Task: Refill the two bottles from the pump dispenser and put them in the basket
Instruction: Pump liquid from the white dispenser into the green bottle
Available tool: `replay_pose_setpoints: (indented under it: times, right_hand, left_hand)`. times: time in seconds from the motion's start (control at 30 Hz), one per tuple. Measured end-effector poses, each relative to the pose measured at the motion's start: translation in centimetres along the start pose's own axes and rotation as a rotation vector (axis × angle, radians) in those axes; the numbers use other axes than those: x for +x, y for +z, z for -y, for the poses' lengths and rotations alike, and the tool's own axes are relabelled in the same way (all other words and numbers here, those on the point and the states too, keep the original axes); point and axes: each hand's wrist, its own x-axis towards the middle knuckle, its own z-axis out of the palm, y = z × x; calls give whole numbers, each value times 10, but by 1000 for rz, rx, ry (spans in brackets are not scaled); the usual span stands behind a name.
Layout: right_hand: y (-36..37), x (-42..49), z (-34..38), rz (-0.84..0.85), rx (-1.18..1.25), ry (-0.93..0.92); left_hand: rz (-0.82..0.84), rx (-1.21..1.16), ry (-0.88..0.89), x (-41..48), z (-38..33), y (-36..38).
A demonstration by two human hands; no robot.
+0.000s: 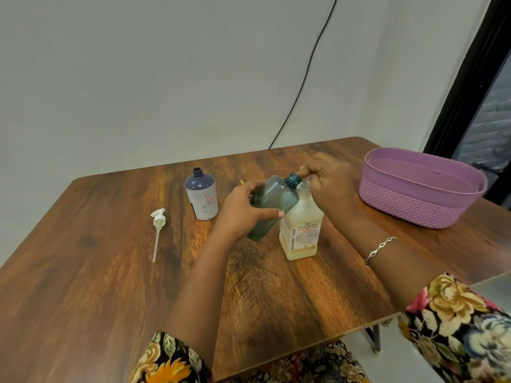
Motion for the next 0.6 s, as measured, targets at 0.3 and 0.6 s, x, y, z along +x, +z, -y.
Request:
replay_pose_setpoints:
  times: [0.3,0.6]
  right_hand:
    - [-1,3,4,-11,-13,5]
    - [-6,10,7,24,58,107]
  left_hand:
    - [-16,19,5,1,1,-1]
    - [-2,19,8,-1,1,-3]
